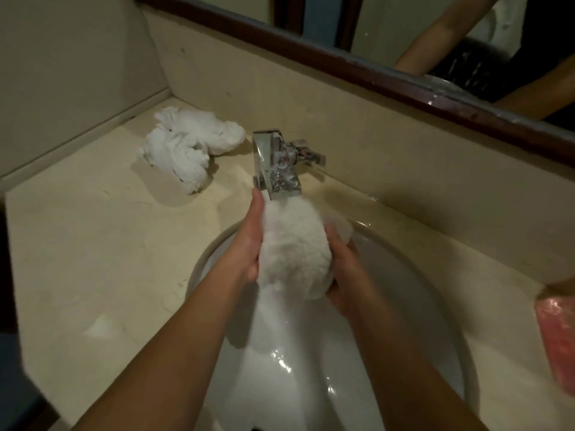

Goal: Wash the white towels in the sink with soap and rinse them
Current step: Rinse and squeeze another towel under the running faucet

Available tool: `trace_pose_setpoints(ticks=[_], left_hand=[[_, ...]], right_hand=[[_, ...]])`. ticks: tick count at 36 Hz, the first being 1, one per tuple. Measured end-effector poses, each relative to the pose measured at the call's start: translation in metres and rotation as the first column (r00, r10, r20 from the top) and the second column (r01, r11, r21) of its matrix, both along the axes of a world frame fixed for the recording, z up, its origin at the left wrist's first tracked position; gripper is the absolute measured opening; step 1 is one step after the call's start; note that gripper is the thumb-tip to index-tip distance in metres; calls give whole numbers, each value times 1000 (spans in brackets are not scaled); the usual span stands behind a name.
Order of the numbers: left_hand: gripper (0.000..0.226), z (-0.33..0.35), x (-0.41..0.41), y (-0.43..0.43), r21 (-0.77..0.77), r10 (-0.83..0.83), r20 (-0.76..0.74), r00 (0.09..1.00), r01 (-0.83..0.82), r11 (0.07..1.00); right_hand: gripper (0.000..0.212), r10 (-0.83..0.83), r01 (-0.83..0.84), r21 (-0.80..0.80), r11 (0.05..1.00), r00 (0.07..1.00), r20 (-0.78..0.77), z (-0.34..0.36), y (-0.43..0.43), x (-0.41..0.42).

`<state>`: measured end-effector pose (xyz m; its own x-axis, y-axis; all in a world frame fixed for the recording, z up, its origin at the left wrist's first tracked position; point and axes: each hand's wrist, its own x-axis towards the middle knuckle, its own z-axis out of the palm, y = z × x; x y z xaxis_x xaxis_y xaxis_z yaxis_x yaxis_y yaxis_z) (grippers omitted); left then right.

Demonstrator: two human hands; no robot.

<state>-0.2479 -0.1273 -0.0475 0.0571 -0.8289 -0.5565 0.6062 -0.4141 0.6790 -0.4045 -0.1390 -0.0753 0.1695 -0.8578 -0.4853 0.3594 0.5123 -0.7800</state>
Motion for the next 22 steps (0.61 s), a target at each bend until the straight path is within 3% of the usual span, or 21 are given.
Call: trace_pose_setpoints(ticks=[4,8,12,14,17,22], left_hand=[[96,-10,1,0,-19,34,116,993,-32,999],[114,-42,6,-2,-13,41,136,990,-40,999],[126,-54,19,-13,-16,5,178,984,-2,1000],[119,-45,21,-8,-57,-4,226,974,17,998],[91,-24,15,3,-117,-2,256,967,33,993],[77,-20,16,1,-150,6,288,957,39,988]], right_hand=[[38,-193,175,-131,976,972,-134,-13,2,1],[53,-273,215,-241,946,933,-236,-23,9,8],[56,-242,142,-337,931,930,-276,-24,19,10],[55,-229,125,-347,930,933,-277,-26,27,10],[54,-210,111,-335,936,938,-276,-31,34,11],[50,-202,106,-314,943,935,-292,-29,34,14]])
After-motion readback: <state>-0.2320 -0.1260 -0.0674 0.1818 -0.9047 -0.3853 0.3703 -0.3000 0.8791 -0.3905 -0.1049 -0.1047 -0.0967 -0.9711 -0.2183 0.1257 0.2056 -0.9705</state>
